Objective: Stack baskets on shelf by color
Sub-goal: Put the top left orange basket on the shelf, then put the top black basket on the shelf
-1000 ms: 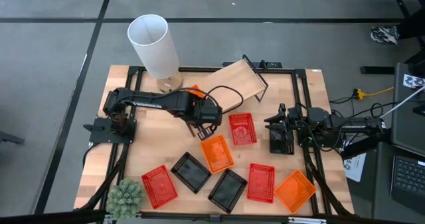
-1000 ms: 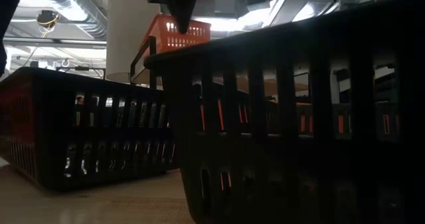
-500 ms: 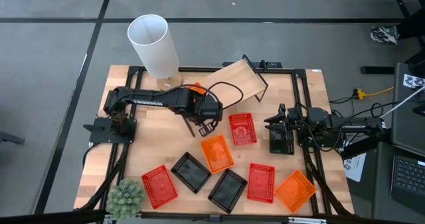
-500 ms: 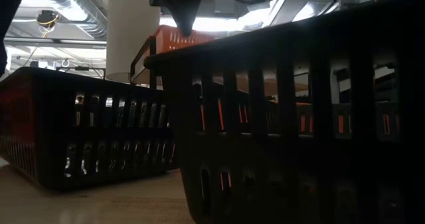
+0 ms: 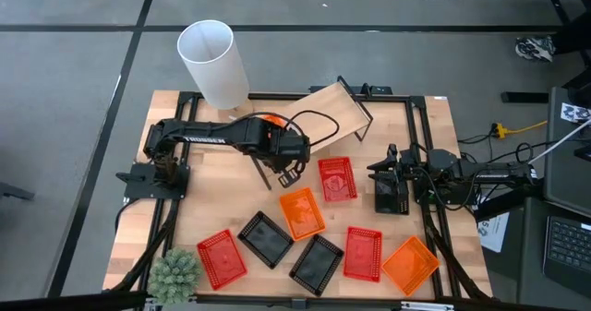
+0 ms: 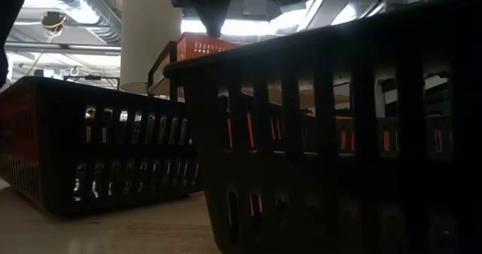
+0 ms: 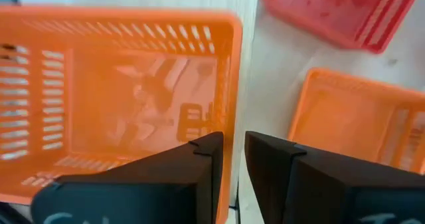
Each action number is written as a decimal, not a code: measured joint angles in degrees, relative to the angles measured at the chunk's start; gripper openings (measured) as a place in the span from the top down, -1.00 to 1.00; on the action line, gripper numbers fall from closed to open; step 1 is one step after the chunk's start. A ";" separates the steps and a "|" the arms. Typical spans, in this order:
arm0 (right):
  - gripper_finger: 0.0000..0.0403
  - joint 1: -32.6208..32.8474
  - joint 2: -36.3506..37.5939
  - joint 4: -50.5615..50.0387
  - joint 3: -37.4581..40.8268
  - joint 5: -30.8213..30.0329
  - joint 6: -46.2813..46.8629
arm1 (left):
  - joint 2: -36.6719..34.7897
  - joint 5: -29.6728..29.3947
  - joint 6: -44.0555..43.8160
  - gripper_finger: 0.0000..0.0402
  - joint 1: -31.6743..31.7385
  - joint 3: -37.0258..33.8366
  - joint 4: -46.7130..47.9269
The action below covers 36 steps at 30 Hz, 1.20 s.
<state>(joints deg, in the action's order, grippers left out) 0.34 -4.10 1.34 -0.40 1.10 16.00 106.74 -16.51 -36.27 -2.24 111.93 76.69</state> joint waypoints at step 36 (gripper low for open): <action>0.33 0.02 -2.15 14.74 -15.16 25.93 3.19 | -19.63 -8.56 9.17 0.72 -23.72 -15.09 7.62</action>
<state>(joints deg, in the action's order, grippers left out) 0.36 -6.25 16.08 -15.55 27.03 19.19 87.11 -25.07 -27.11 -25.96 96.84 84.32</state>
